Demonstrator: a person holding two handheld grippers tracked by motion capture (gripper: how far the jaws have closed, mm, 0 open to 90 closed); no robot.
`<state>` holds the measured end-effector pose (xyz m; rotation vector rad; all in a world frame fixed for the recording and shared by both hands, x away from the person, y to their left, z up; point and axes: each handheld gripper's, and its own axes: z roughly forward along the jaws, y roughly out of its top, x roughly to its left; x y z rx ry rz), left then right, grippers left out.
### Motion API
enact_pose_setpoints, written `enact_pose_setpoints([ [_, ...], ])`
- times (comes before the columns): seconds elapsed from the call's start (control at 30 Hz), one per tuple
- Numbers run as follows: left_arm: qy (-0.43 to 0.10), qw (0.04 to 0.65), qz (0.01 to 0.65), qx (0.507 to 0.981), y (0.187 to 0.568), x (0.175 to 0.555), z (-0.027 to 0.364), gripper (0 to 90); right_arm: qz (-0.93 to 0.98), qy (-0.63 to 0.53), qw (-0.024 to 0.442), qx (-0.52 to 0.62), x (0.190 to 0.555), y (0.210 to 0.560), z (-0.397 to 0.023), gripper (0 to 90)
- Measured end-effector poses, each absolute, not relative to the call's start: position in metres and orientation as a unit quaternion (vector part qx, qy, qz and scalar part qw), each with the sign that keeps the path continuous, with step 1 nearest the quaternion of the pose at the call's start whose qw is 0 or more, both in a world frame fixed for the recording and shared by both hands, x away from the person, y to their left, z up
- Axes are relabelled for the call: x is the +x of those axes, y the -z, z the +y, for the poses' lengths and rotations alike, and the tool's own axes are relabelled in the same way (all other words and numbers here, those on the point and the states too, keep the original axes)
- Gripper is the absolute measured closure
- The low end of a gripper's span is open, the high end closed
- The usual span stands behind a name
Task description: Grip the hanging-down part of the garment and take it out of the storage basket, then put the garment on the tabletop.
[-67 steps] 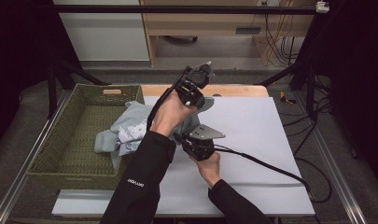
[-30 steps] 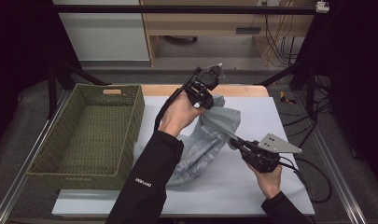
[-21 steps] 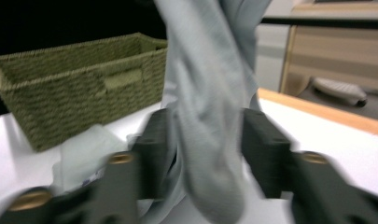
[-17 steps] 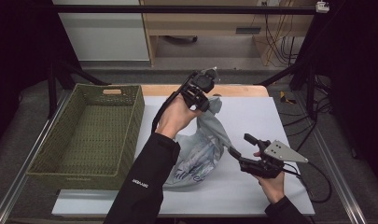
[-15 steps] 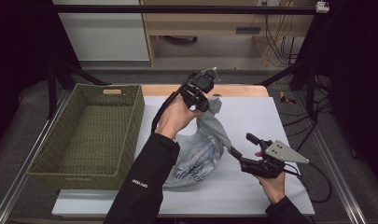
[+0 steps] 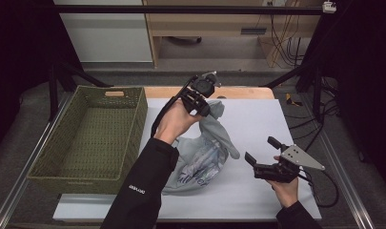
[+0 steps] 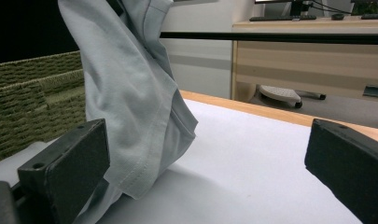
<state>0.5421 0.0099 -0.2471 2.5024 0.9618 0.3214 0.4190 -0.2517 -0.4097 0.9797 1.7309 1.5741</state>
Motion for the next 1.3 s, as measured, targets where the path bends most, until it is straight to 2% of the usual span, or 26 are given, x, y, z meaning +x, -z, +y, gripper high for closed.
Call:
enact_pose_setpoints([
  [0.47,-0.109,0.222,0.331,0.911,0.269,0.537,0.015,83.5,0.654,-0.592,0.283,0.376,0.418,0.415,-0.256,0.4],
  [0.67,-0.108,0.239,0.325,0.908,0.290,0.533,0.014,83.3,0.659,-0.591,0.296,0.360,0.418,0.416,-0.259,0.4],
  [0.97,-0.098,0.254,0.312,0.910,0.321,0.526,0.013,80.4,0.649,-0.599,0.284,0.374,0.416,0.414,-0.261,0.4],
  [1.03,-0.093,0.259,0.308,0.911,0.327,0.526,0.014,76.8,0.649,-0.600,0.287,0.368,0.417,0.416,-0.263,0.4],
  [1.13,-0.090,0.269,0.307,0.908,0.334,0.524,0.016,63.8,0.652,-0.597,0.281,0.373,0.416,0.417,-0.262,0.4],
  [1.17,-0.092,0.277,0.307,0.906,0.335,0.523,0.017,53.7,0.652,-0.599,0.283,0.368,0.417,0.417,-0.261,0.4],
  [1.3,-0.092,0.327,0.320,0.884,0.334,0.521,0.022,41.3,0.651,-0.600,0.277,0.372,0.416,0.417,-0.260,0.4],
])
